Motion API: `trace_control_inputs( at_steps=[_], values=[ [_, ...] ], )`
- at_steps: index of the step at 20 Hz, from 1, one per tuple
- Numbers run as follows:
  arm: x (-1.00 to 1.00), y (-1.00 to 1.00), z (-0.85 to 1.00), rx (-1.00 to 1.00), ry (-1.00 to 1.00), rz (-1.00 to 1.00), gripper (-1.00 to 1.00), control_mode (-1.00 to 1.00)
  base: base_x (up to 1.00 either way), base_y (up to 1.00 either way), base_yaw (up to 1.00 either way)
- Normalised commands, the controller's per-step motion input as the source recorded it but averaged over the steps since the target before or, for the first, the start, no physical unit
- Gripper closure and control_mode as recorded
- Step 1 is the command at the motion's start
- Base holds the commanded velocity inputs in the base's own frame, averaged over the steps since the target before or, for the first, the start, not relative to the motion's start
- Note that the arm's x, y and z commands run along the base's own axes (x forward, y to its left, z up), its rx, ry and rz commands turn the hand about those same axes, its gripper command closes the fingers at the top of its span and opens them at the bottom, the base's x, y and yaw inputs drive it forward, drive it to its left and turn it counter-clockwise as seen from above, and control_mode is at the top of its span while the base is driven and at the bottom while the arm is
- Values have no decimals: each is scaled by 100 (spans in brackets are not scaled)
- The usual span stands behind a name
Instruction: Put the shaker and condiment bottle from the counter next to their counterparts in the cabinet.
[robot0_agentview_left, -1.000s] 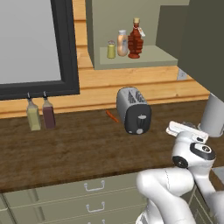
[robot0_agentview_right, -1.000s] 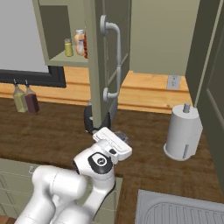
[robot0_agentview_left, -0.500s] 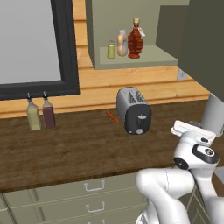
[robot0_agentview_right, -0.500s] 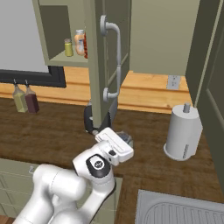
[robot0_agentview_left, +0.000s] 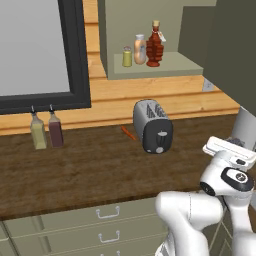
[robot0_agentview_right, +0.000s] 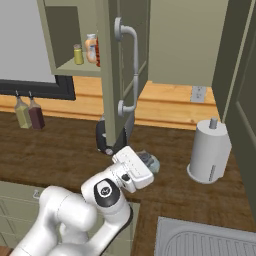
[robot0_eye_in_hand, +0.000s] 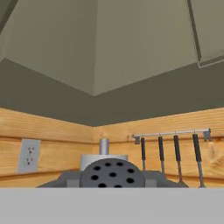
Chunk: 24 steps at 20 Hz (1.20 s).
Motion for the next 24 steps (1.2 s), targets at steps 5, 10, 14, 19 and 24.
trace_control_inputs(
  at_steps=[5, 10, 14, 19, 24],
  values=[
    [6, 6, 0, 2, 0, 9, 100, -100, 0, 0, 0],
    [34, 38, -6, 1, 0, 50, 100, -100, 0, 0, 0],
    [35, 57, -9, 0, 0, 62, 100, -100, 0, 0, 0],
    [31, 73, -10, 0, 0, 63, 100, -100, 0, 0, 0],
    [27, 79, -9, 0, 0, 64, 100, -100, 0, 0, 0]
  ],
)
